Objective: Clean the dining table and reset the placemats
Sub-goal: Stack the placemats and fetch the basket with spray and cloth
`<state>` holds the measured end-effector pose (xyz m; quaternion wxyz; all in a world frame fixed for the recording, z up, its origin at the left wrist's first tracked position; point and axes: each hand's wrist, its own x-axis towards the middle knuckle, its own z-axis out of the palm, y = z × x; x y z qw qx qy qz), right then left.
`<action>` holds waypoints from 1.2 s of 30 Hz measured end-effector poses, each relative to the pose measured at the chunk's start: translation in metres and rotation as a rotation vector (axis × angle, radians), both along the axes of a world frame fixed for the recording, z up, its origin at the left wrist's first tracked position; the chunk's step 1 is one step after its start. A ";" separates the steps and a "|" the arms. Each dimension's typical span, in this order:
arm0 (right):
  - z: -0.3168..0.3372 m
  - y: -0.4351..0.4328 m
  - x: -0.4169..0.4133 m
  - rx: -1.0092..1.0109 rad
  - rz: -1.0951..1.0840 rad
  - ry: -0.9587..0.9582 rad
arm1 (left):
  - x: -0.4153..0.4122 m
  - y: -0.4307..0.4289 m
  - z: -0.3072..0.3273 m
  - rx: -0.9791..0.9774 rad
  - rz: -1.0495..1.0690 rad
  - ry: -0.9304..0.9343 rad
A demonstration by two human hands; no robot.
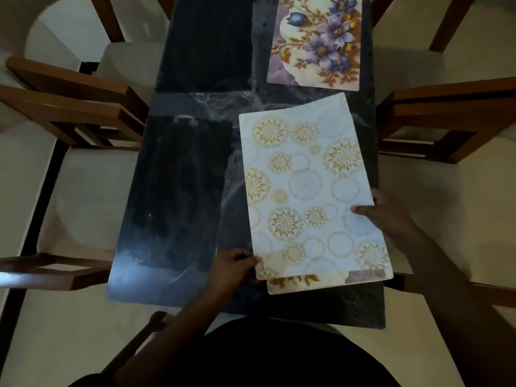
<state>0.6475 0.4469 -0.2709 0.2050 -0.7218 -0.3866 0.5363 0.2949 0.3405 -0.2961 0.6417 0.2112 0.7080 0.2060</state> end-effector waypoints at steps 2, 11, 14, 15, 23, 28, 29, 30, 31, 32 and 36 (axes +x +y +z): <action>-0.010 -0.016 0.010 -0.024 -0.035 -0.034 | 0.007 -0.007 -0.004 -0.006 -0.115 0.048; -0.024 -0.028 0.016 -0.025 0.020 -0.310 | 0.004 0.002 -0.010 0.059 -0.662 0.345; -0.025 -0.026 0.018 -0.025 0.052 -0.401 | 0.011 0.009 -0.002 -0.029 -0.761 0.277; -0.025 -0.026 0.019 -0.037 0.069 -0.442 | 0.011 0.013 0.001 -0.059 -0.791 0.253; -0.018 0.004 -0.023 0.193 0.201 -0.399 | 0.003 0.148 0.041 0.222 -0.662 0.483; -0.022 0.051 -0.055 0.273 0.288 -0.294 | 0.025 0.286 0.041 0.424 -0.416 0.463; -0.024 0.060 -0.058 0.283 0.287 -0.296 | 0.031 0.310 0.037 0.438 -0.389 0.468; -0.026 0.067 -0.060 0.281 0.285 -0.305 | 0.036 0.333 0.032 0.452 -0.360 0.469; -0.028 0.073 -0.062 0.270 0.281 -0.316 | 0.042 0.355 0.027 0.452 -0.335 0.469; -0.030 0.075 -0.063 0.258 0.275 -0.326 | 0.047 0.372 0.023 0.443 -0.318 0.474; -0.048 0.074 -0.062 0.256 0.229 -0.334 | 0.065 0.427 0.002 0.380 -0.243 0.502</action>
